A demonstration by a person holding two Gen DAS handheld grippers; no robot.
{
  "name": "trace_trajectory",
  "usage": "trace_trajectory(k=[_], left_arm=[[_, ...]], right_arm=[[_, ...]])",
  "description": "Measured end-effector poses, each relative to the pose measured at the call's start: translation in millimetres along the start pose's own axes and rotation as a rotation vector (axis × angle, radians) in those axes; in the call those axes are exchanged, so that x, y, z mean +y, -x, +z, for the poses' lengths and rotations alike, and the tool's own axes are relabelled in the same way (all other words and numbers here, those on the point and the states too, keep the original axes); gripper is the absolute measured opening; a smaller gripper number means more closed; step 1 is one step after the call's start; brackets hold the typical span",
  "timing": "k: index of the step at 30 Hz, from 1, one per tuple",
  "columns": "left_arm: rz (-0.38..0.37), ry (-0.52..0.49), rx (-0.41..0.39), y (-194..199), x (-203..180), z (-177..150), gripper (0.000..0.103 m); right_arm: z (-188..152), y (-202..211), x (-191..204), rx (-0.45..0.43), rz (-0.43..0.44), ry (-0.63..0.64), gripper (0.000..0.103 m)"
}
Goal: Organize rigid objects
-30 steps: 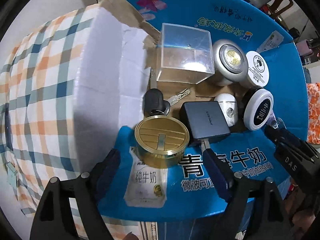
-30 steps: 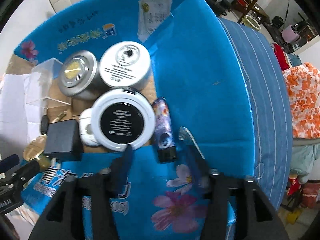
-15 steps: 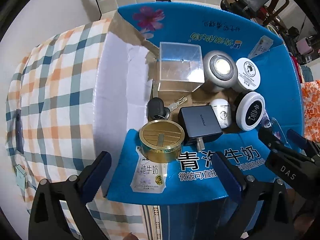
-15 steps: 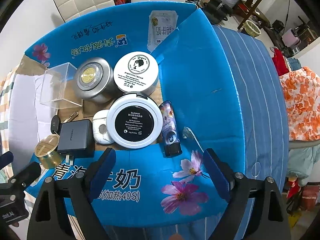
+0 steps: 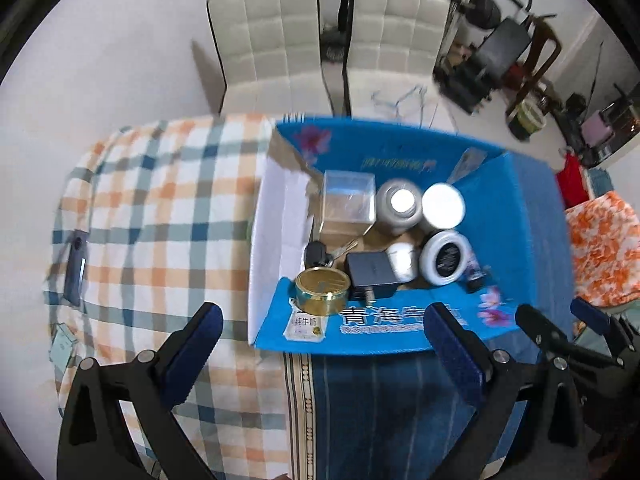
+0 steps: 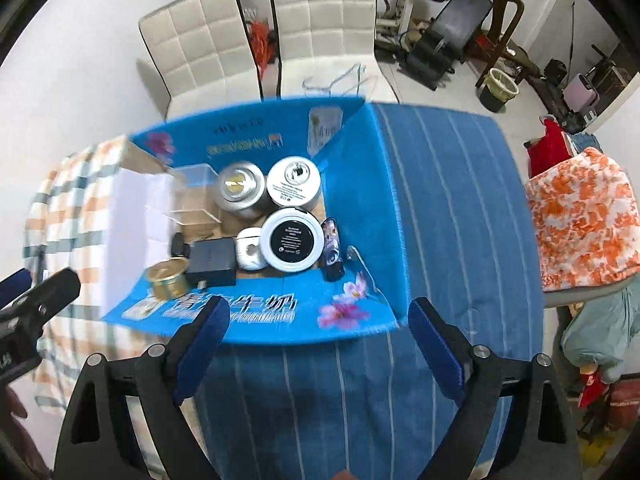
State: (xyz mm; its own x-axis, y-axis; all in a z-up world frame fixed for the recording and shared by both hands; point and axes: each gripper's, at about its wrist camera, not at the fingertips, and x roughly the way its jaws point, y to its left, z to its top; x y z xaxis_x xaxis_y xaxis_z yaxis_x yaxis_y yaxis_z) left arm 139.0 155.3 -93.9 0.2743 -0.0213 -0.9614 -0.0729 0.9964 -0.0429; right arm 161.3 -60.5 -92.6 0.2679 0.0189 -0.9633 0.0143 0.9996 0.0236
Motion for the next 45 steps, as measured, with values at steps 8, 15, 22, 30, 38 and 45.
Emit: trace_trajectory(k=[8, 15, 22, 30, 38, 45], left_arm=[[-0.034, 0.025, -0.101, 78.5, -0.3, -14.8, 0.103], [-0.002, 0.029, -0.209, 130.1, -0.1, -27.3, 0.103], [0.03, 0.025, -0.232, 145.2, -2.4, -37.2, 0.103], [0.032, 0.022, -0.232, 146.2, -4.5, -43.8, 0.103], [0.034, 0.022, -0.227, 148.5, -8.3, -50.5, 0.103], [0.041, 0.024, -0.243, 155.3, -11.2, -52.0, 0.103]], right_arm=[[-16.0, 104.7, -4.8, -0.131, 0.042, 0.011, 0.095], [-28.6, 156.2, -1.5, -0.197, 0.055, 0.037, 0.097], [-33.0, 174.5, -2.3, -0.215, 0.046, 0.048, 0.099], [-34.2, 182.6, -4.8, -0.23, 0.03, 0.052, 0.099], [-32.0, 184.8, -6.7, -0.245, 0.018, 0.047, 0.099], [-30.3, 186.0, -6.6, -0.25, 0.017, 0.048, 0.099]])
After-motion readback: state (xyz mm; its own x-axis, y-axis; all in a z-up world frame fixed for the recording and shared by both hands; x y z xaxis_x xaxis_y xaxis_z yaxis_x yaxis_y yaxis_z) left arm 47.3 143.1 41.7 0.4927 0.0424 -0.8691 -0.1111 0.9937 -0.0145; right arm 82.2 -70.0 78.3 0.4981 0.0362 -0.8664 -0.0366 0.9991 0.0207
